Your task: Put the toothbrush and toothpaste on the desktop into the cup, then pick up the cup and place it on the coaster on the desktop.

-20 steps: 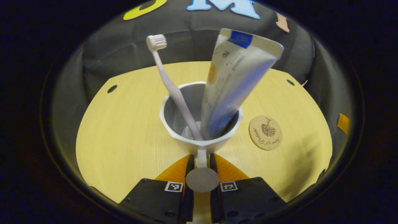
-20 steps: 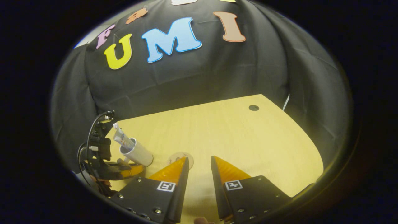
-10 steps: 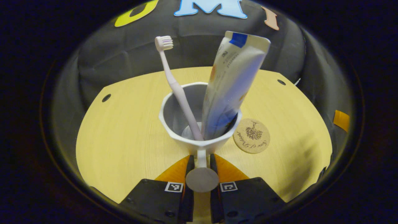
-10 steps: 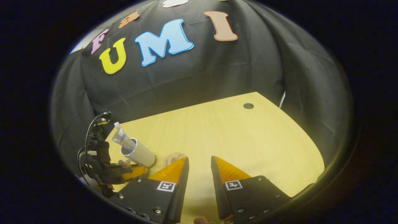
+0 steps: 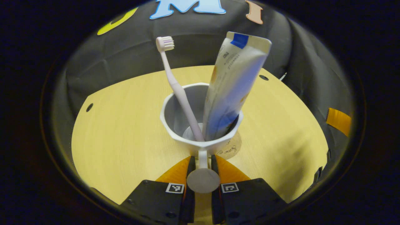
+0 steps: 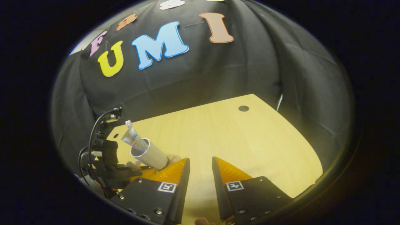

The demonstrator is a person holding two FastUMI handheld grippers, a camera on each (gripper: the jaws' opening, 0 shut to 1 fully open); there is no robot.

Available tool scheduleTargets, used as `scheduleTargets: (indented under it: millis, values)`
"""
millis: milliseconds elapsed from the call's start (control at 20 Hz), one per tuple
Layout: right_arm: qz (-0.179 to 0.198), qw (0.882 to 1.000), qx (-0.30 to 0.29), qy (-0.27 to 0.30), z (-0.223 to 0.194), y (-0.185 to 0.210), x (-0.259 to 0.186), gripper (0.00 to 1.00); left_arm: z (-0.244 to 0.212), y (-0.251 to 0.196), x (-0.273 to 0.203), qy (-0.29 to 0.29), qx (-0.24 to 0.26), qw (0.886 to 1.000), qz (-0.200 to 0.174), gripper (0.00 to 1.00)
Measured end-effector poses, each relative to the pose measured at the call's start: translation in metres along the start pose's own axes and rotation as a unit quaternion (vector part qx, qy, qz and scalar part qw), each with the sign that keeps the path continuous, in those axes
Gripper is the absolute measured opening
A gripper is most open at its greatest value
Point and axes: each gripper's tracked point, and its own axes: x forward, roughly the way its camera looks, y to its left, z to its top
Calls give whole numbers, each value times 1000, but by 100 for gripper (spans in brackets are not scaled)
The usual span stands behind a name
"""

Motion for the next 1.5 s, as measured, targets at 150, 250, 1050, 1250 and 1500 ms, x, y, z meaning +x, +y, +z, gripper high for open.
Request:
scheduleTargets:
  millis: [150,250,1050,1250,1500]
  values:
    - [-5,1000,7,0,0,-11,-4,43,0,-11,7,7,9,1000,-2,28]
    - [-11,1000,10,-5,2,-17,-6,43,0,-13,13,11,14,1000,-3,28]
    - [16,1000,-10,-4,0,-6,-24,41,7,-21,3,-8,-4,1000,3,39]
    - [36,999,-35,-9,5,8,-29,43,27,-27,-29,-69,-9,998,-1,87]
    - [58,995,-56,-63,27,34,-47,43,45,-20,-89,-155,-21,988,9,98]
